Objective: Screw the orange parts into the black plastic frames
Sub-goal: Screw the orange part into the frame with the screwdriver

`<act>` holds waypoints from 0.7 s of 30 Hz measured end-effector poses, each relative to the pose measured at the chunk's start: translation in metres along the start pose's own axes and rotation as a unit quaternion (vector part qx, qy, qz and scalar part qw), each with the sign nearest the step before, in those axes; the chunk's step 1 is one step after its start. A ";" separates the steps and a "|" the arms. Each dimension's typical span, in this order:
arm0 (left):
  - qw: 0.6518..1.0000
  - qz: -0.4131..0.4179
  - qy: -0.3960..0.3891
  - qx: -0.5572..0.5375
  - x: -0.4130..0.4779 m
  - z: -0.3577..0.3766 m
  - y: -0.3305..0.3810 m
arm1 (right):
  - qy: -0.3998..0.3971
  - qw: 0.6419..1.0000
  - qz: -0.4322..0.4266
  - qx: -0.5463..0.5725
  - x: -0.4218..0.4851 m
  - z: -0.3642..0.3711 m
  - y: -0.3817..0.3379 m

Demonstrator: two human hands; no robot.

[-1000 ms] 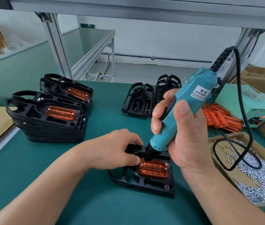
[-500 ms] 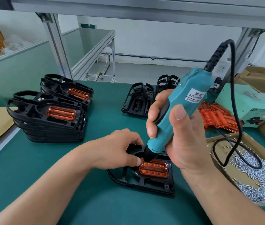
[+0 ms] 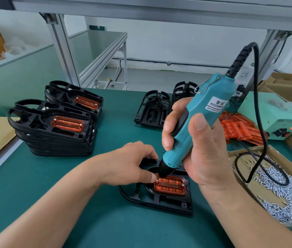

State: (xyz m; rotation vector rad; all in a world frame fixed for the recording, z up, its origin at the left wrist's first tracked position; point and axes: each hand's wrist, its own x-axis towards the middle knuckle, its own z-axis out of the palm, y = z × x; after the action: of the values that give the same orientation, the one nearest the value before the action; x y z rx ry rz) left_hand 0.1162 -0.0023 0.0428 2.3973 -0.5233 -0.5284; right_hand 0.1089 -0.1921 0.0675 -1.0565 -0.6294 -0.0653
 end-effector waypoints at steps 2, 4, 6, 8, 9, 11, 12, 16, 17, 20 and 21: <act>1.000 0.002 0.000 -0.001 0.001 0.000 0.000 | 0.000 1.000 -0.004 -0.001 0.000 0.001 0.000; 1.000 0.001 0.000 0.000 0.002 0.000 0.001 | 0.001 1.000 -0.012 -0.004 0.000 0.002 -0.002; 1.000 -0.006 0.004 0.007 0.003 0.001 0.000 | 0.003 1.000 -0.022 -0.007 0.001 0.002 -0.004; 1.000 -0.016 0.008 0.010 0.002 0.002 -0.001 | 0.010 1.000 -0.028 -0.007 0.002 0.001 -0.007; 1.000 -0.019 0.009 0.009 0.002 0.002 -0.002 | 0.016 0.999 -0.030 -0.007 0.002 0.000 -0.009; 1.000 -0.016 0.009 0.008 0.002 0.002 -0.004 | 0.036 0.999 -0.029 -0.011 0.002 -0.005 -0.012; 1.000 -0.014 0.007 0.010 0.002 0.002 -0.005 | 0.048 0.998 -0.028 -0.014 0.002 -0.007 -0.014; 1.000 -0.010 -0.002 0.012 0.002 0.002 -0.008 | 0.091 0.995 -0.033 -0.038 0.001 -0.020 -0.025; 1.000 -0.009 -0.003 0.009 0.002 0.002 -0.009 | 0.101 0.993 -0.032 -0.045 0.000 -0.024 -0.027; 1.000 -0.010 -0.005 0.005 0.002 0.002 -0.009 | 0.125 0.991 -0.020 -0.052 -0.005 -0.032 -0.030; 1.000 -0.010 -0.004 0.005 0.002 0.002 -0.009 | 0.129 0.990 -0.014 -0.051 -0.007 -0.034 -0.031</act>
State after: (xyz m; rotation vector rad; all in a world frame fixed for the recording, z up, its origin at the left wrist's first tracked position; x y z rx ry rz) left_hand 0.1192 0.0020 0.0355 2.4127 -0.5064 -0.5456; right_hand 0.1080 -0.2373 0.0767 -1.1162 -0.4093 -0.2570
